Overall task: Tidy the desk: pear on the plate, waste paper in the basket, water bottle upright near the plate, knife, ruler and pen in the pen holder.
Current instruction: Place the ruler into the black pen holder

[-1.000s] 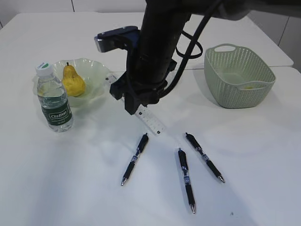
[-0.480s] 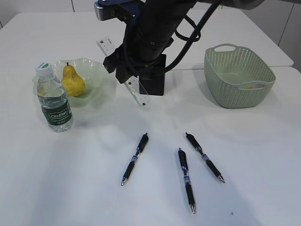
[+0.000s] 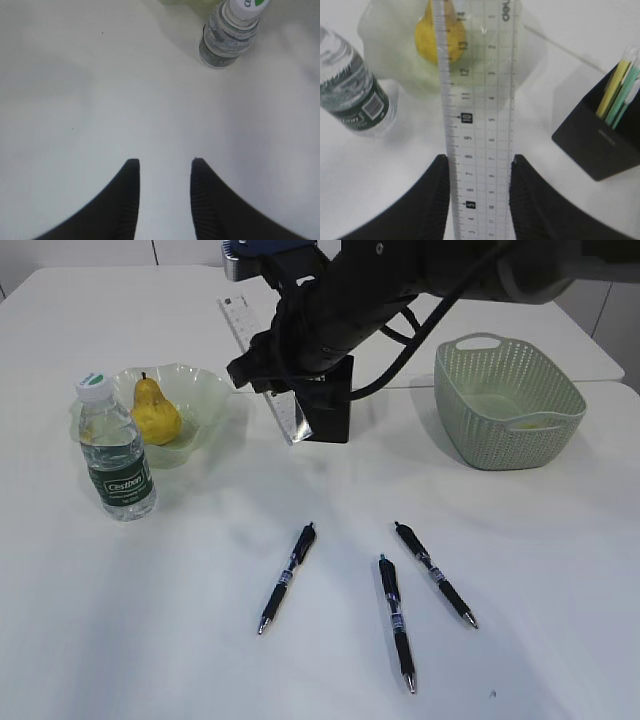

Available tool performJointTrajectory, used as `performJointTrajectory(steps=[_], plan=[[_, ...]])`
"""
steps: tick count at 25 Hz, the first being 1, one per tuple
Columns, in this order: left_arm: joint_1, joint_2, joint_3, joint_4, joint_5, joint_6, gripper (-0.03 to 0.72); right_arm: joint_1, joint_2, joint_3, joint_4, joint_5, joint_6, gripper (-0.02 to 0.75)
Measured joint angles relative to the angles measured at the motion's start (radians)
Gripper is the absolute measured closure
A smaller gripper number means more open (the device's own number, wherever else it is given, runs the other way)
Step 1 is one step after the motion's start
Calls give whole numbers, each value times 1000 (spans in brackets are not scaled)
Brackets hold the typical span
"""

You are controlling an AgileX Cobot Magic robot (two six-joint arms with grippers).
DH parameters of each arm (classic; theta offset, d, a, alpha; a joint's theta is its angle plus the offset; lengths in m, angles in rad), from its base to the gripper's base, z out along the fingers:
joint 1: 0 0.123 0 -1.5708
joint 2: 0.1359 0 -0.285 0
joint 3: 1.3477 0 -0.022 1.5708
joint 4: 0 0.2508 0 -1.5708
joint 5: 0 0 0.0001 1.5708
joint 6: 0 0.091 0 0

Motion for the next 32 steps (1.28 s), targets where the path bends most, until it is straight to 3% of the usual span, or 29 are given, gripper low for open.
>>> performJointTrajectory(steps=[14,23,32], plan=[[0,0,0,0,0,0,449,-37,-61,253,-26,-565,2,439],[0,0,0,-30,0,0,449,-109,-32,260,-26,-758,2,439],[0,0,0,-40,0,0,449,-114,50,258,-31,-919,-4,439]])
